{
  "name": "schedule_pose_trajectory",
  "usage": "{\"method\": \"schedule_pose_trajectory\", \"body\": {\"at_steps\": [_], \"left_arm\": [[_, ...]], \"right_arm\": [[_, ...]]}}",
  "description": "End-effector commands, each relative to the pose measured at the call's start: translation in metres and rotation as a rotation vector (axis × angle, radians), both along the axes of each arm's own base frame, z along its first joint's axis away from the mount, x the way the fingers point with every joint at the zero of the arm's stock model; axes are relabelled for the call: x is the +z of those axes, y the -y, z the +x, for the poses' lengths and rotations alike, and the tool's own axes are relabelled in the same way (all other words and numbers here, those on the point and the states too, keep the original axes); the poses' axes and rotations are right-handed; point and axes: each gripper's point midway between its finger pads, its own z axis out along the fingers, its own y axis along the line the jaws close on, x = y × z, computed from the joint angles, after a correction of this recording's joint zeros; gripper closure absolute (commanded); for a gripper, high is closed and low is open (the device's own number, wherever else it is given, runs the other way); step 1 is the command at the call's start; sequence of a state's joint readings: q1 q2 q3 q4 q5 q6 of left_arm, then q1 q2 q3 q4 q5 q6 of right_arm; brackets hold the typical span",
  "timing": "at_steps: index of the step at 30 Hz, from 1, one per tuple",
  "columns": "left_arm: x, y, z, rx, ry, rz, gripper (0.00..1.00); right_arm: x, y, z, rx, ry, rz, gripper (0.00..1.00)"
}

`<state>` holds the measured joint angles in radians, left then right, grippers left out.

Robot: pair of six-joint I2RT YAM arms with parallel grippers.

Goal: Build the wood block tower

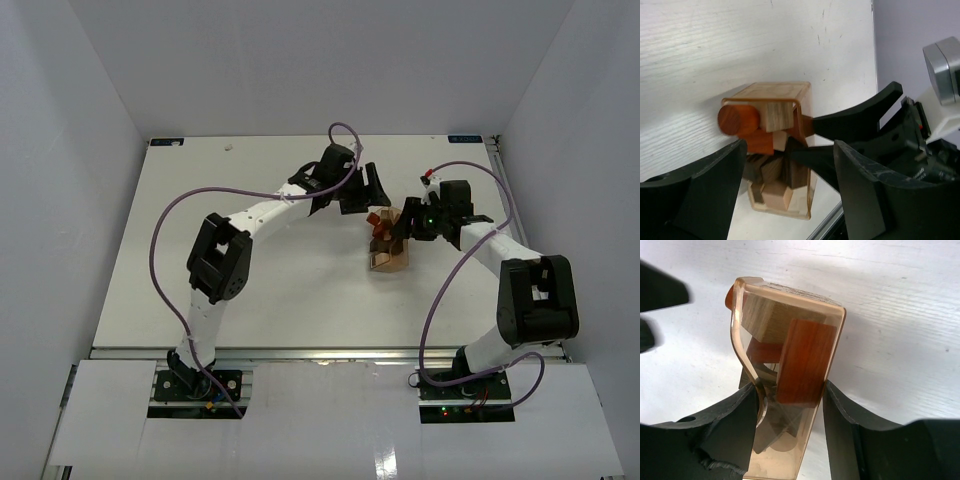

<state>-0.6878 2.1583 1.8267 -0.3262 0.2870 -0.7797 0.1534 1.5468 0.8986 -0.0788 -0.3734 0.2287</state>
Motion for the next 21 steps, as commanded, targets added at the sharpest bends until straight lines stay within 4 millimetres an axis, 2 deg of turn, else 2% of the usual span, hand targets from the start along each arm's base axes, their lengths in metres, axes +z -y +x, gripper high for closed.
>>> {"method": "schedule_pose_trajectory", "body": {"at_steps": [1,3,8,11,13,17,21], "left_arm": [[0.053,-0.034,-0.015,-0.010,0.134,0.030,0.18],[0.059,-0.049,-0.021,-0.008,0.175,0.060,0.16],[0.055,-0.082,-0.037,0.003,0.222,0.124,0.09],[0.043,-0.105,-0.055,-0.001,0.233,0.160,0.08],[0.026,-0.117,-0.064,-0.007,0.219,0.198,0.08],[0.011,-0.143,-0.076,-0.001,0.236,0.267,0.08],[-0.009,-0.159,-0.090,-0.019,0.228,0.316,0.08]], "right_arm": [[0.041,0.006,0.020,0.038,0.158,-0.054,0.92],[0.043,0.011,0.022,0.036,0.171,-0.078,0.92],[0.048,0.023,0.031,0.041,0.207,-0.164,0.92],[0.057,0.030,0.041,0.034,0.238,-0.218,0.92],[0.054,0.039,0.046,0.046,0.242,-0.286,0.92],[0.059,0.052,0.061,0.040,0.266,-0.385,0.92],[0.062,0.061,0.073,0.042,0.287,-0.475,0.92]]}}
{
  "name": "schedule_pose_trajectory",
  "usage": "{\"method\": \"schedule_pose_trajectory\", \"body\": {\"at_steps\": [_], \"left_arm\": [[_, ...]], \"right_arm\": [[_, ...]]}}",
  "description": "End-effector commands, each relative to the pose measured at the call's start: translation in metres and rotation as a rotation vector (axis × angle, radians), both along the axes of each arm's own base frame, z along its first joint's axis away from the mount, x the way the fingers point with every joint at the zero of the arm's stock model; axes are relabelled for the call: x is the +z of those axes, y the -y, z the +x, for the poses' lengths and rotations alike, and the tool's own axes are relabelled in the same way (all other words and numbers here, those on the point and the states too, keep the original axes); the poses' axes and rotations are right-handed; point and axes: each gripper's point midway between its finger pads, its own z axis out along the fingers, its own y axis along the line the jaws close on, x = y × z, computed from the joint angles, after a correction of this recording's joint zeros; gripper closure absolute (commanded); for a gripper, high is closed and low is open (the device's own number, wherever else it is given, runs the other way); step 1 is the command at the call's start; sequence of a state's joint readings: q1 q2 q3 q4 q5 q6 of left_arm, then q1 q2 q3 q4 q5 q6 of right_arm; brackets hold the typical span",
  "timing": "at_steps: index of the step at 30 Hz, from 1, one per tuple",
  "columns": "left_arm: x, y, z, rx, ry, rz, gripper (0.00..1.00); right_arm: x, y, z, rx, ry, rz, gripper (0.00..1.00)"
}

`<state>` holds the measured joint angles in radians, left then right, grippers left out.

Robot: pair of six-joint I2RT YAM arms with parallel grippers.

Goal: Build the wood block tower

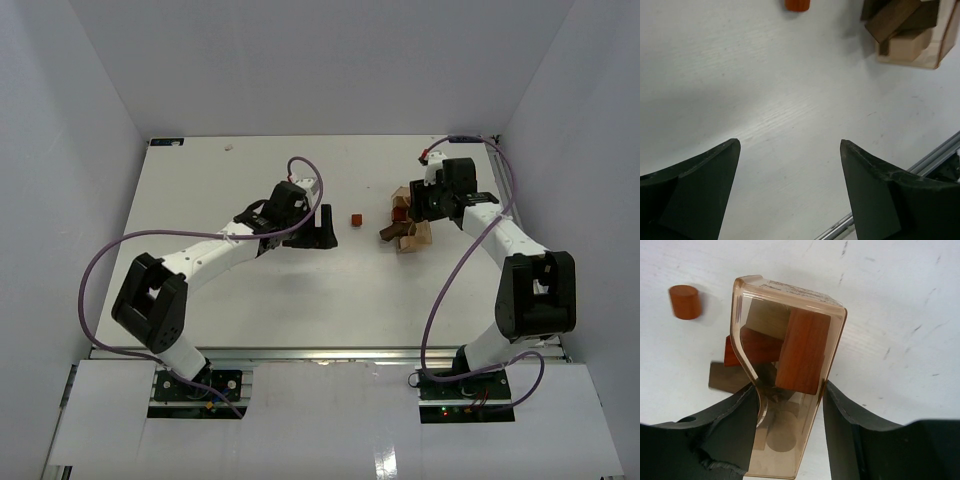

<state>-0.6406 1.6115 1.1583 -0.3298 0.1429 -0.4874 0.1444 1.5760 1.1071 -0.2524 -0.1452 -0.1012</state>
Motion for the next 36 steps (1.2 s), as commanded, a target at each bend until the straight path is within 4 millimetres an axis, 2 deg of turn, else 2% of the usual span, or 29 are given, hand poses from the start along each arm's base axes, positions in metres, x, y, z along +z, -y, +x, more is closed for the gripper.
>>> {"method": "schedule_pose_trajectory", "body": {"at_steps": [1,3,6,9,13,16,18,19,27,33,36], "left_arm": [[0.008,-0.020,-0.006,-0.012,0.081,0.036,0.08],[-0.001,-0.024,-0.010,-0.019,0.068,0.057,0.08],[-0.014,-0.030,-0.005,-0.003,0.054,0.113,0.08],[-0.019,-0.035,0.014,0.046,0.052,0.154,0.07],[-0.037,-0.061,0.056,0.186,0.004,0.177,0.07],[-0.038,-0.070,0.084,0.241,0.006,0.154,0.07],[-0.036,-0.067,0.095,0.234,0.008,0.128,0.07],[-0.046,-0.066,0.098,0.230,-0.010,0.139,0.07],[-0.067,-0.066,0.117,0.245,-0.028,0.177,0.07],[-0.053,-0.095,0.164,0.345,0.048,0.194,0.07],[-0.036,-0.101,0.192,0.343,0.124,0.144,0.05]], "right_arm": [[0.034,0.014,0.034,-0.001,0.129,-0.129,0.92],[0.033,0.014,0.036,0.016,0.136,-0.173,0.92],[0.030,0.018,0.038,0.009,0.141,-0.246,0.92],[0.027,0.020,0.039,0.010,0.140,-0.296,0.92],[0.029,0.020,0.039,0.011,0.149,-0.323,0.92],[0.037,0.021,0.039,0.011,0.174,-0.341,0.92],[0.040,0.021,0.038,0.020,0.192,-0.367,0.92],[0.041,0.021,0.037,0.024,0.196,-0.378,0.92],[0.040,0.011,0.030,0.069,0.243,-0.489,0.92],[0.047,0.006,0.032,0.075,0.269,-0.544,0.92],[0.053,0.009,0.033,0.068,0.281,-0.562,0.92]]}}
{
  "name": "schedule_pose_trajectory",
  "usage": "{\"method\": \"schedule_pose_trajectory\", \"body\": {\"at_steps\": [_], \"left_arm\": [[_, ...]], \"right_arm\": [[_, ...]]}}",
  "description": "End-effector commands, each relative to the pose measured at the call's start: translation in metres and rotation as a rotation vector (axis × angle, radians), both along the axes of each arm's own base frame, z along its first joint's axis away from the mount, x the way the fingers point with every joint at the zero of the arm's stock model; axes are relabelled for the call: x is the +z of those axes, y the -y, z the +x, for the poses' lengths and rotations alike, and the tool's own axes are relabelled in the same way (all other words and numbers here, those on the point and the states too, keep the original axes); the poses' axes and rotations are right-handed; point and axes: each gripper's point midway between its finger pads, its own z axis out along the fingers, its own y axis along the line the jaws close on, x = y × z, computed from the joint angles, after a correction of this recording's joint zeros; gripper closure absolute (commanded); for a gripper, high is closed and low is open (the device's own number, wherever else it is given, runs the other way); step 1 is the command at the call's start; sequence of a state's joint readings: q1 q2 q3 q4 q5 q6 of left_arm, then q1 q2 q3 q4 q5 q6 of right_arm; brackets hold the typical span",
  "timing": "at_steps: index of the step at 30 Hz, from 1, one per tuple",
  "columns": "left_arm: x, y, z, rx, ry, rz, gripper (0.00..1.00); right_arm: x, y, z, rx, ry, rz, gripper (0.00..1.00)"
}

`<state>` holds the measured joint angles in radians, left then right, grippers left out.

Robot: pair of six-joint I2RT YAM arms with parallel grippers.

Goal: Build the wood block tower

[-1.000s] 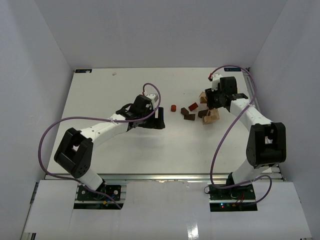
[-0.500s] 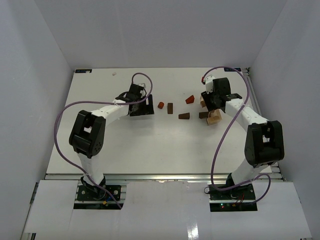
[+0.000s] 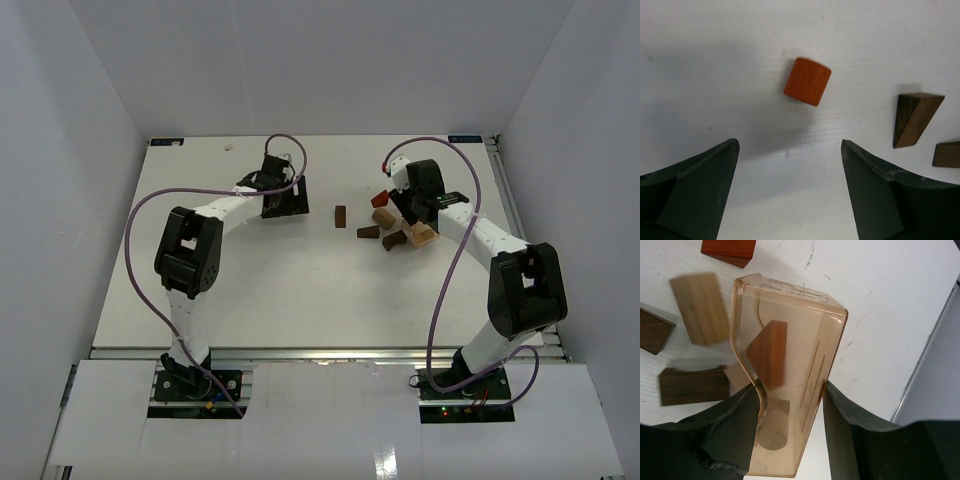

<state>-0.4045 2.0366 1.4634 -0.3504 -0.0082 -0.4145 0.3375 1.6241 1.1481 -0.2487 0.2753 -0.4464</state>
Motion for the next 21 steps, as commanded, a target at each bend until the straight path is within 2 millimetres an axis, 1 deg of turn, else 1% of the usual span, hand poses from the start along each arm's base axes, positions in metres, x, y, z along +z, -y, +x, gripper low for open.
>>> {"method": "schedule_pose_trajectory", "body": {"at_steps": [1,3,4,6,7,8,9,10,13,17,21], "left_arm": [[0.051,-0.023,0.062,0.038,0.196,-0.038,0.04],[0.068,-0.022,0.084,-0.024,0.260,-0.059,0.02],[0.069,-0.024,0.095,-0.025,0.275,-0.054,0.02],[0.066,-0.027,0.115,-0.030,0.277,-0.033,0.03],[0.045,-0.028,0.115,-0.046,0.224,-0.020,0.04],[0.039,-0.026,0.117,-0.061,0.205,-0.016,0.07],[0.039,-0.025,0.120,-0.075,0.200,-0.017,0.10],[0.035,-0.024,0.121,-0.084,0.190,-0.018,0.12],[0.019,-0.021,0.115,-0.100,0.155,-0.029,0.16],[0.003,-0.018,0.107,-0.112,0.117,-0.042,0.18],[-0.003,-0.020,0.103,-0.111,0.102,-0.038,0.18]], "right_arm": [[0.053,0.008,0.018,-0.029,0.177,-0.024,0.92],[0.059,0.008,0.017,-0.022,0.188,-0.025,0.92],[0.062,0.008,0.016,-0.020,0.191,-0.027,0.92],[0.066,0.009,0.014,-0.014,0.194,-0.027,0.92],[0.070,0.008,0.012,-0.007,0.201,-0.019,0.92],[0.073,0.007,0.010,0.000,0.205,-0.013,0.92],[0.075,0.007,0.008,0.006,0.207,-0.008,0.92],[0.078,0.007,0.006,0.011,0.213,-0.003,0.92],[0.081,0.004,0.005,0.025,0.217,0.007,0.92],[0.072,0.001,0.007,0.031,0.198,0.013,0.92],[0.064,0.000,0.008,0.032,0.183,0.009,0.92]]}}
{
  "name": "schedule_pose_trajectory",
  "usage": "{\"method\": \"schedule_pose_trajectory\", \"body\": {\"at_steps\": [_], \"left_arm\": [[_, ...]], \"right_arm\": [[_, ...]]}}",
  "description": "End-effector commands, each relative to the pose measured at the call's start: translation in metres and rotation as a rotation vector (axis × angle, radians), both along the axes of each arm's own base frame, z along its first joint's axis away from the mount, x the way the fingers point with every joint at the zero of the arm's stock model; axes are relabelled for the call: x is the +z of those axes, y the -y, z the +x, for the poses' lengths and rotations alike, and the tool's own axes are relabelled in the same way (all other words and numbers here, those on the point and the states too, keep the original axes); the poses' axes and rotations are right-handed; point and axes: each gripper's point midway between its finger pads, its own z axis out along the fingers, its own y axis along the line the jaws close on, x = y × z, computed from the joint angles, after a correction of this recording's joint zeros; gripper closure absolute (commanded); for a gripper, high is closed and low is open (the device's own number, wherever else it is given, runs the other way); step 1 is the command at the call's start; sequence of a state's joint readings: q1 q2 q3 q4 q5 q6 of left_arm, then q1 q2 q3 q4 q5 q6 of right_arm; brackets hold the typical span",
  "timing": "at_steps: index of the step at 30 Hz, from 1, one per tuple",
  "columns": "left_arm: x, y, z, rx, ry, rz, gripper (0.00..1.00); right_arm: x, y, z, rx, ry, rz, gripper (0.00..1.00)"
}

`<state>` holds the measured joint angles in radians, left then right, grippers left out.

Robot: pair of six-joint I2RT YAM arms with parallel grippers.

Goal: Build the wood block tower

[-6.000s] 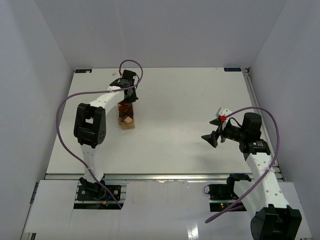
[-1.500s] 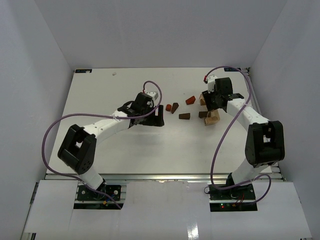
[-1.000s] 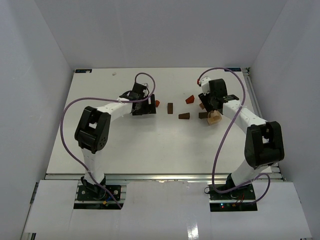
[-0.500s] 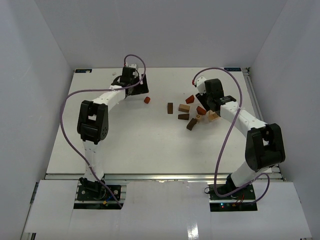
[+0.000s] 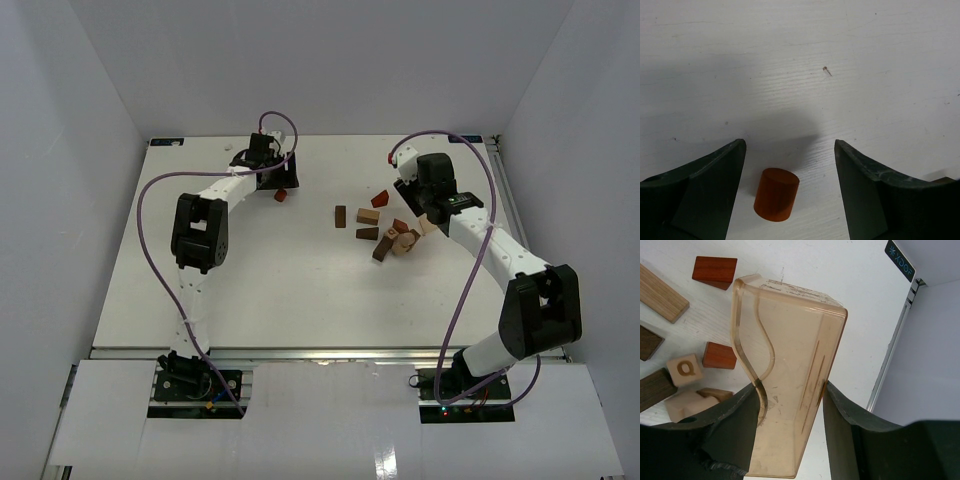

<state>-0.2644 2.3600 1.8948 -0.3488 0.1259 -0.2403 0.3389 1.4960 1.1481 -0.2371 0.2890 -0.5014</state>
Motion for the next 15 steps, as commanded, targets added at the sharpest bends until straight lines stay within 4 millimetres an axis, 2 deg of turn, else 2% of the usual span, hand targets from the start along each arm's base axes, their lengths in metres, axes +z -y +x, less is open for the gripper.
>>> {"method": "schedule_pose_trajectory", "body": {"at_steps": [1,10,15], "left_arm": [[0.005,0.005,-0.011,-0.033,-0.017,-0.012,0.18],[0.000,-0.002,-0.023,-0.017,-0.045,0.012,0.18],[-0.001,-0.013,-0.030,0.012,-0.051,0.049,0.18]], "right_arm": [[0.008,-0.004,0.010,0.006,0.045,0.009,0.92],[0.004,-0.001,0.016,-0.009,0.051,-0.015,0.92],[0.004,-0.001,0.016,-0.015,0.045,0.045,0.92]]}}
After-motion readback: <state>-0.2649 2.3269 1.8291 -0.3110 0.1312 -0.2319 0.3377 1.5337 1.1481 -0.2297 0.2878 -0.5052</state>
